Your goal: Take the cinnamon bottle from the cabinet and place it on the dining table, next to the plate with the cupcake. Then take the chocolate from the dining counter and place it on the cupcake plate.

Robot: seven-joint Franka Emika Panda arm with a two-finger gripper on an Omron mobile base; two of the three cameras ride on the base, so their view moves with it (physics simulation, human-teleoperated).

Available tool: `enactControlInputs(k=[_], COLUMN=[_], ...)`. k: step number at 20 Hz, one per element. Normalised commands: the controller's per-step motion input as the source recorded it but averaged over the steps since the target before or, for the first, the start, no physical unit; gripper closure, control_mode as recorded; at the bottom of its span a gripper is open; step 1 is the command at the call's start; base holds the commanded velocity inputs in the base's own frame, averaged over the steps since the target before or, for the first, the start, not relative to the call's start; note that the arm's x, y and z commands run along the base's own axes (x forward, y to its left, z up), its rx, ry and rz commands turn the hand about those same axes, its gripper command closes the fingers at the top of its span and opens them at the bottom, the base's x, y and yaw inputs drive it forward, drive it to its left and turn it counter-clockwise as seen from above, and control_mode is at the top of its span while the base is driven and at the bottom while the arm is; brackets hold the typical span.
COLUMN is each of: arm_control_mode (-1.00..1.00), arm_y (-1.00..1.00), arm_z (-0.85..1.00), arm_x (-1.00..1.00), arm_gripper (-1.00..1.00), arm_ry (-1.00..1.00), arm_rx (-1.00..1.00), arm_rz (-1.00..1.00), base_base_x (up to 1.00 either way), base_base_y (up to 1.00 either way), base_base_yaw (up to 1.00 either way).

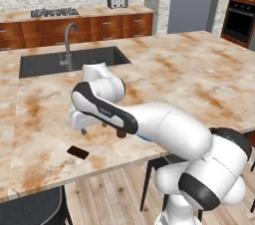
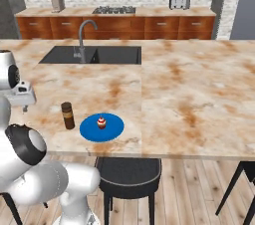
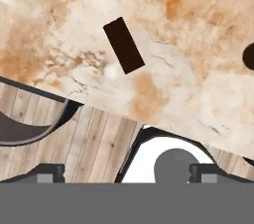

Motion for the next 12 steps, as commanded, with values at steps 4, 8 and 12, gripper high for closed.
enactControlInputs(k=[4, 8, 12], arm_control_mode=[-1.00, -1.00, -1.00], arm_y=[0.25, 0.06, 0.24], arm_z=[-1.00, -1.00, -0.63], arm_x=[0.10, 0.22, 0.24], arm_gripper=[-1.00, -1.00, -1.00], arm_ry=[0.00, 0.00, -0.01], arm_rx=[0.00, 0.00, 0.00], arm_rz=[0.03, 0.00, 0.00], base_base_x=[0.00, 0.00, 0.00], base_base_y=[0.00, 0.00, 0.00], base_base_yaw=[0.00, 0.00, 0.00])
